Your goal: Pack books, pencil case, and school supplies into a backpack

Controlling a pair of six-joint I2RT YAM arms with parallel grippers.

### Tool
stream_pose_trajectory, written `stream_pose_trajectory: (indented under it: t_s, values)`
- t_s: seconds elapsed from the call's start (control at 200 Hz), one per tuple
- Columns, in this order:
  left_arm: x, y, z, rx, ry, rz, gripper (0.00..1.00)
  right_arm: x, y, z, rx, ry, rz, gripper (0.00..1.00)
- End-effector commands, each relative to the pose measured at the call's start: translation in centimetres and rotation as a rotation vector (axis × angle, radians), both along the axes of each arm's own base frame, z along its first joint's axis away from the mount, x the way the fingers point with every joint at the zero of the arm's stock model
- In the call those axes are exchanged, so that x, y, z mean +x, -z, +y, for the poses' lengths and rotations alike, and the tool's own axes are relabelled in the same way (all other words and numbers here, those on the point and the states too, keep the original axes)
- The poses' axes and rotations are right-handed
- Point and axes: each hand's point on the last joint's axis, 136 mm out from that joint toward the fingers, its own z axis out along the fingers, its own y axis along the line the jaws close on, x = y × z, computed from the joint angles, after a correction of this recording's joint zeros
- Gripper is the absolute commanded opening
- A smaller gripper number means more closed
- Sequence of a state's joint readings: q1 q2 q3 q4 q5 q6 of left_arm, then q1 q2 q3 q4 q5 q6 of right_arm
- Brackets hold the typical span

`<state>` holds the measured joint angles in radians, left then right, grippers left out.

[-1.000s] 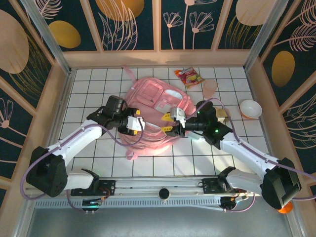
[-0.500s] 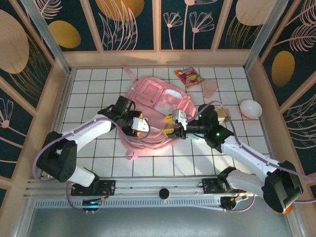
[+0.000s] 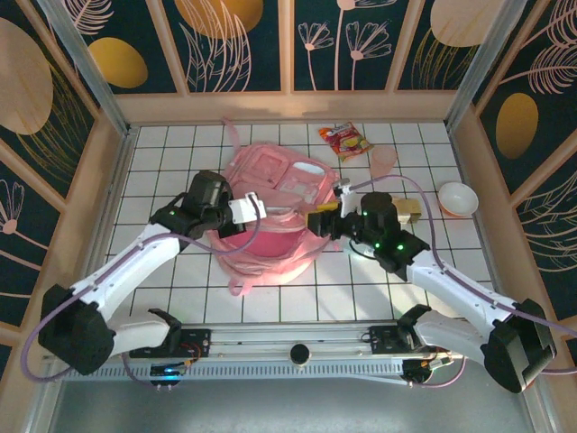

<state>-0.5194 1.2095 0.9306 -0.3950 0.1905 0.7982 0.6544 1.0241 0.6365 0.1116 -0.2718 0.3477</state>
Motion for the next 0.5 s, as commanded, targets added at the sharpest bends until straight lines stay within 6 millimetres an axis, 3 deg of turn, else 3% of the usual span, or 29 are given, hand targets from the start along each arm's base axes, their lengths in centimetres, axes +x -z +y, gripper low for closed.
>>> stream_pose_trajectory:
  t_s: [0.0,0.085,0.1,0.15,0.29,0.4,0.495]
  values:
    - [1.3,-3.2,0.6,-0.204,-0.253,0.043,0.00,0.4,1.4,-2.5,0.088,0.305,0.277,0.57]
    - [1.9,-4.2,1.0,-0.290,-0.370,0.078,0.00,-0.8,2.5,-2.0,0.114,0.337,0.351,0.59]
    - [2.3,-5.5,0.9,-0.321,-0.385,0.065,0.00,-1.0,2.7,-1.9,0.116,0.339,0.362,0.59]
    - [2.6,-6.4,0.9,-0.369,-0.430,0.083,0.00,-1.4,3.4,-1.5,0.121,0.336,0.395,0.61]
    - [3.1,-8.8,1.4,-0.460,-0.532,0.101,0.00,-1.3,4.7,-1.5,0.084,0.343,0.434,0.62]
    - [2.7,-9.8,1.2,-0.477,-0.518,0.113,0.00,0.1,5.7,-3.8,0.012,0.417,0.486,0.62]
    - [2.7,-10.3,1.3,-0.483,-0.520,0.104,0.00,1.2,7.4,-7.5,-0.106,0.533,0.548,0.64]
